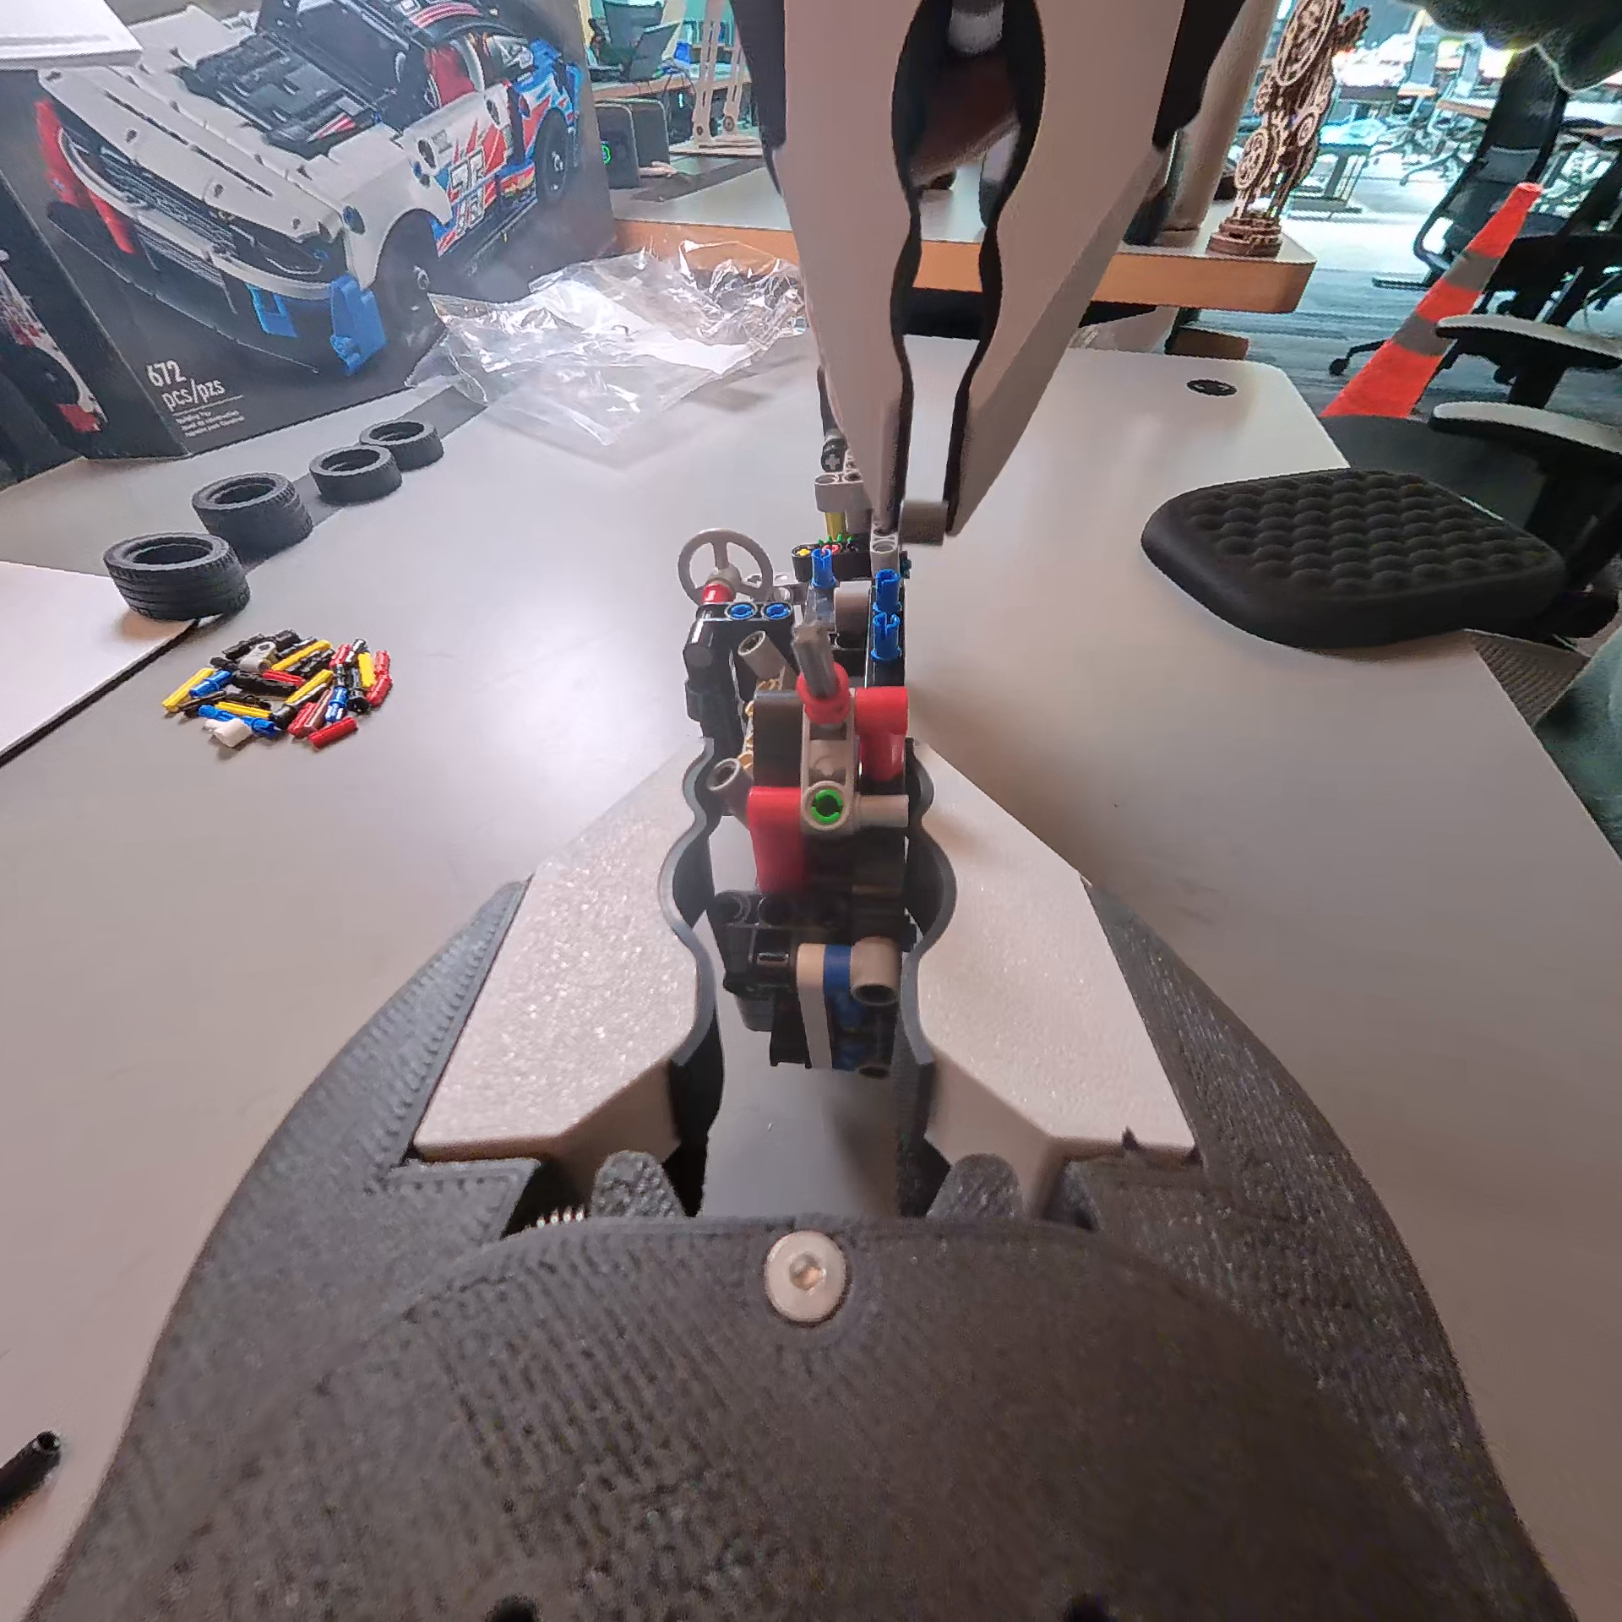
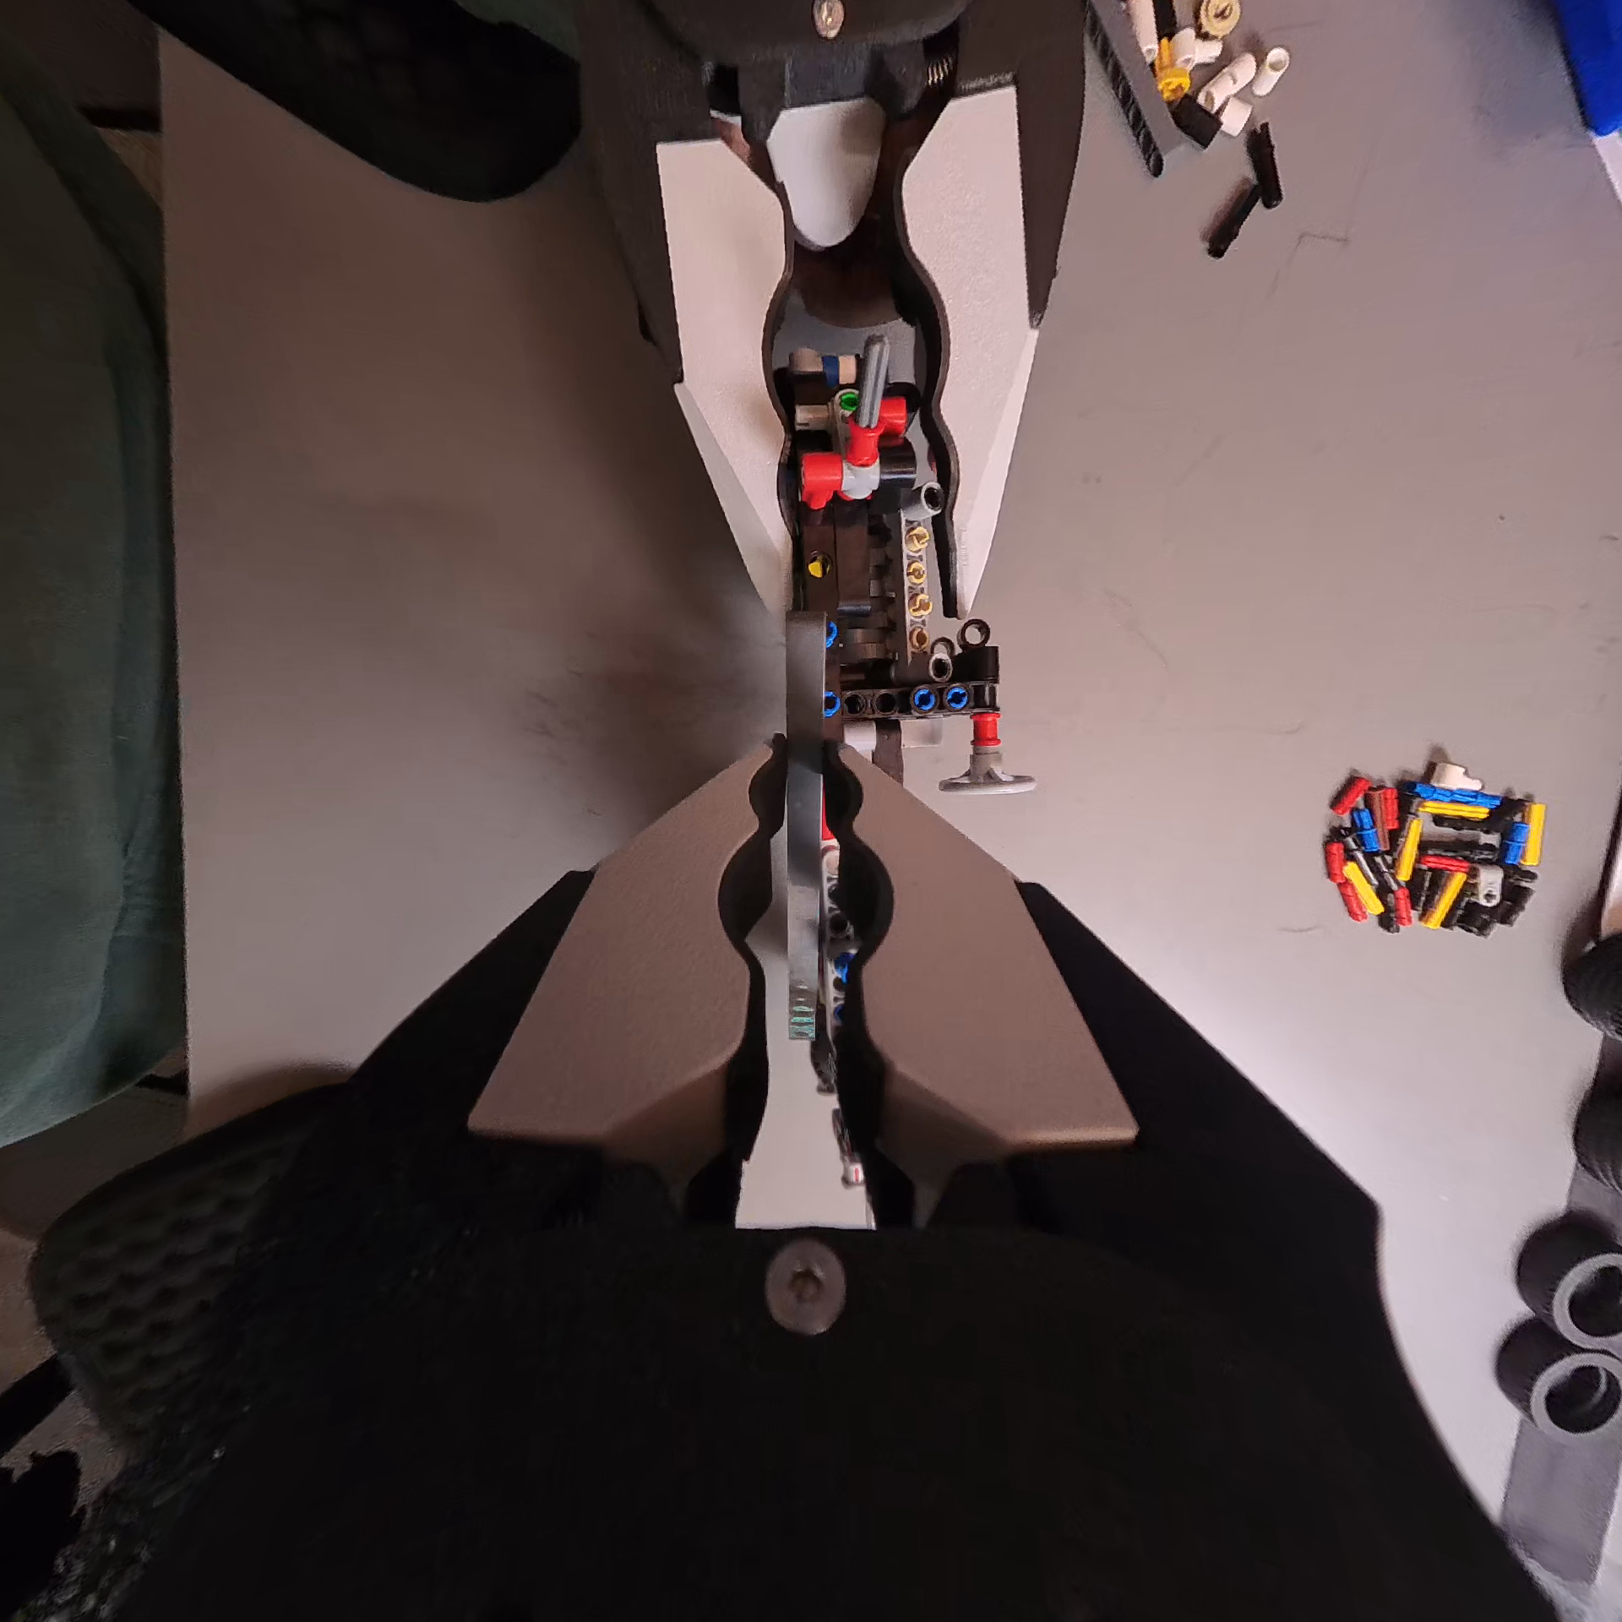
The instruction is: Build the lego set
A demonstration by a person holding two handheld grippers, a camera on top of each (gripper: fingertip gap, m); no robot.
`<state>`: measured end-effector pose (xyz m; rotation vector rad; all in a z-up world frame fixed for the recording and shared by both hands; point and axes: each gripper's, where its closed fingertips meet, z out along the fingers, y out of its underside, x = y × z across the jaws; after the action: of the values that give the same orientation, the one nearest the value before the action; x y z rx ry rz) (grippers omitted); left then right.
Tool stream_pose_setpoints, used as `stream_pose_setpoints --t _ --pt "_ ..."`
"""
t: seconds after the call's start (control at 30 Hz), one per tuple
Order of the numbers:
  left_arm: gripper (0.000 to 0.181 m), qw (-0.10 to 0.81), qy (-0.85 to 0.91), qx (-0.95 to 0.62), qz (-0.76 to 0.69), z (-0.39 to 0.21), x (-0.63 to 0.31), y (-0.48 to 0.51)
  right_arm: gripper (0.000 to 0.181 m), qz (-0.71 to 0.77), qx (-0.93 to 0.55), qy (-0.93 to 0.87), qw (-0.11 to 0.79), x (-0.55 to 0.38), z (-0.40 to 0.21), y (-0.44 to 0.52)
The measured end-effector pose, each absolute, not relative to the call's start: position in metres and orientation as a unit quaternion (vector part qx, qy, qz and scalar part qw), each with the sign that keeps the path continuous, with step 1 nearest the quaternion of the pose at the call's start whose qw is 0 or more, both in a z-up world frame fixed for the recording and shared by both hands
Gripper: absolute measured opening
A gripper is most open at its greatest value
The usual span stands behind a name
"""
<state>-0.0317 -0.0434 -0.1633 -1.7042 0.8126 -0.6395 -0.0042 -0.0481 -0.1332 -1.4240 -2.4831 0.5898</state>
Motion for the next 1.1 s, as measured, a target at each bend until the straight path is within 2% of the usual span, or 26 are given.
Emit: stream_pose_setpoints --t 0.03,0.23,0.37,0.53,0.87,1.1 --pt "0.038 0.543 0.342 -0.718 -0.270 -0.163 -0.032 -0.044 0.004 0.204 -0.483 -0.844 0.109 -0.004 -0.129 -0.049" --pt "0.039 0.544 0.346 -0.718 -0.264 -0.163 -0.032 -0.045 0.004 0.166 -0.470 -0.843 0.200 -0.002 -0.110 -0.041" --pt "0.038 0.543 0.333 -0.725 -0.264 -0.164 -0.034 -0.042 0.005 -0.009 -0.405 -0.860 0.311 -0.007 -0.114 -0.026" --pt "0.038 0.541 0.333 -0.728 -0.257 -0.164 -0.035 -0.043 0.005 -0.124 -0.324 -0.857 0.381 -0.013 -0.127 -0.032" --pt "0.038 0.535 0.325 -0.737 -0.253 -0.165 -0.037 -0.043 0.005 -0.164 -0.326 -0.816 0.448 -0.015 -0.131 -0.034" --pt "0.038 0.535 0.328 -0.739 -0.246 -0.165 -0.036 -0.044 0.013 -0.084 -0.372 -0.821 0.425 -0.015 -0.134 -0.041"
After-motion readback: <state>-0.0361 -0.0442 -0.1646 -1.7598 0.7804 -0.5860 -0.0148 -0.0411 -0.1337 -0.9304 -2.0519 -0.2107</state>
